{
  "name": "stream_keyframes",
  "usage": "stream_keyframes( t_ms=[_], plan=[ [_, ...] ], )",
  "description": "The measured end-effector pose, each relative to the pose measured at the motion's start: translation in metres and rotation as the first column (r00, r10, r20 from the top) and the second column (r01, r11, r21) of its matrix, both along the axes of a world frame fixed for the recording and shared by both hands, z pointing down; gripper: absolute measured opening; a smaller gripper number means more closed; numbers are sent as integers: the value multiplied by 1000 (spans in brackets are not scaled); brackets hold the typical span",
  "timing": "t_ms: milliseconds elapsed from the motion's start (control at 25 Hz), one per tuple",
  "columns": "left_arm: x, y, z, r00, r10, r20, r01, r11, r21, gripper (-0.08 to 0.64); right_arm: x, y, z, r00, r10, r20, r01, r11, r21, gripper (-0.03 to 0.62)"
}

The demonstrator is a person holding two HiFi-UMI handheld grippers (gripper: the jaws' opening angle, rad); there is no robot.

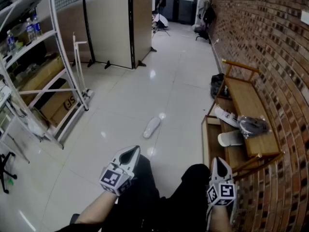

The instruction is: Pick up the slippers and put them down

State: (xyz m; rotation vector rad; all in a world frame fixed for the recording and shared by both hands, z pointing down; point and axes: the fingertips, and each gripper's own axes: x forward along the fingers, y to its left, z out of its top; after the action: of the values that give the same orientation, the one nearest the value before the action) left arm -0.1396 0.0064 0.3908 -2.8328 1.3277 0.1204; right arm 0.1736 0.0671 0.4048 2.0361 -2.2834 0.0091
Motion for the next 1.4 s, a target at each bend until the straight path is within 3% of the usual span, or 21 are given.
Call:
stream_keyframes(
  t_ms=[240,400,960,1160,1400],
  plan=[
    [7,-26,-21,1000,4,4,-4,1000,24,3,-3,-25,-10,999,20,25,-19,1000,-8,9],
    [4,-37,-43,999,-12,-33,13,999,39,3,-3,-35,-29,999,16,45,-16,1000,8,9],
    [-11,-35,-95,997,-47,-53,50,997,63,3,2,-24,-83,999,18,42,-21,998,65,9],
    [-11,-35,-94,1000,-23,-16,24,997,76,3,-14,-27,-83,1000,-11,-28,13,998,56,9],
    [-5,-48,-90,1000,-14,23,12,996,84,3,-21,-41,-78,999,-45,-4,46,998,43,9]
  ],
)
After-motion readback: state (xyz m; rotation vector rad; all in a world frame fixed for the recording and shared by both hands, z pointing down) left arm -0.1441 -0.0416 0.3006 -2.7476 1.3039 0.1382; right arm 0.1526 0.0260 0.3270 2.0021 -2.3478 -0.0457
